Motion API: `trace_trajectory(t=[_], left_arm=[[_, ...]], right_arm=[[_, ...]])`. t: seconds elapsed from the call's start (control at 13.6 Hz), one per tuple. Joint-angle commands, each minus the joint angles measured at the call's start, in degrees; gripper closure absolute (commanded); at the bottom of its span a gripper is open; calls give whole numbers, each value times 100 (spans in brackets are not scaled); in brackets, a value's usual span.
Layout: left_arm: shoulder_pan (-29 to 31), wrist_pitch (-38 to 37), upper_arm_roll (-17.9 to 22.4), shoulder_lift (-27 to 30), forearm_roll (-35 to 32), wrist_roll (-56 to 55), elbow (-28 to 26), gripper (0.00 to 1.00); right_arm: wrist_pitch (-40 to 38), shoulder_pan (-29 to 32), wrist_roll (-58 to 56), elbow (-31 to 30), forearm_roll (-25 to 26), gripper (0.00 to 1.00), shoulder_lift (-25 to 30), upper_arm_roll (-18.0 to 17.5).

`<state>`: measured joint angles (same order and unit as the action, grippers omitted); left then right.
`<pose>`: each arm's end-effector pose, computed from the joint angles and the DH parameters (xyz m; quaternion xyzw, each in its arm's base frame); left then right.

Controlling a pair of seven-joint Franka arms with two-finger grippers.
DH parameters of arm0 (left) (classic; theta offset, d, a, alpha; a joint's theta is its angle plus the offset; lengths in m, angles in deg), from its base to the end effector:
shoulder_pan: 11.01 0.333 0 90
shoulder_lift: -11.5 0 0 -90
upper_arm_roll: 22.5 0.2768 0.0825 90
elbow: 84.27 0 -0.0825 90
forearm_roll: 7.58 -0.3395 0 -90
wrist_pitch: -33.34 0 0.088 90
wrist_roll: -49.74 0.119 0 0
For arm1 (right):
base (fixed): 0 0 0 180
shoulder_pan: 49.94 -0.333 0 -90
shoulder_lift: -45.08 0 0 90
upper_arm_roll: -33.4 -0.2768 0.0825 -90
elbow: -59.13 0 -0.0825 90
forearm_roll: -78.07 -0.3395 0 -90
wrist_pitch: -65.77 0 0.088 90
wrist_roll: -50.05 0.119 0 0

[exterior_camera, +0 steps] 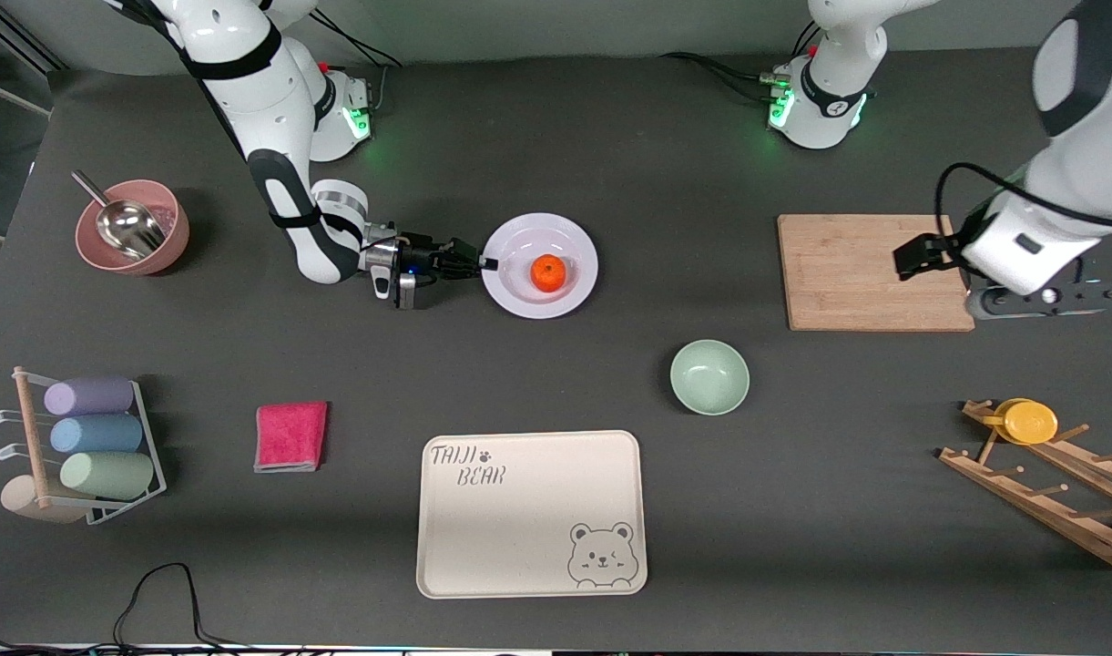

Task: Place orange and plate with both arms
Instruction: 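Release the orange onto the plate and withdraw the left gripper, then slide the plate with the right gripper onto the bear placemat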

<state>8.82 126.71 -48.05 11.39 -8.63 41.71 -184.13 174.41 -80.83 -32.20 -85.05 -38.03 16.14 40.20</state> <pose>0.5031 -0.0482 0.5039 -0.9981 -0.0190 0.0560 0.0155 0.3192 0.2169 0.0892 -0.8104 0.0221 -0.0205 0.5852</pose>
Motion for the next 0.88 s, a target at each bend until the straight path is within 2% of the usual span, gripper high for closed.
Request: trace_trajectory(t=[0.0,0.15,0.29,0.66,0.81], left_arm=[[73,226,-29,291,158,161,-341,0],[73,296,76,432,358,161,-525,0],[73,463,190,581,430,161,-788,0],[73,315,428,556,421,240,-632,0],[56,104,429,512,247,179,-404,0]], right_arm=[[-18,-40,-152,57,-194,100,-59,-21],[-53,12,-73,39,-159,100,28,-12],[-62,222,102,-14,-54,100,431,-12],[-62,881,1726,-14,1386,100,1635,-12],[-62,988,2158,21,1668,100,1874,-3]])
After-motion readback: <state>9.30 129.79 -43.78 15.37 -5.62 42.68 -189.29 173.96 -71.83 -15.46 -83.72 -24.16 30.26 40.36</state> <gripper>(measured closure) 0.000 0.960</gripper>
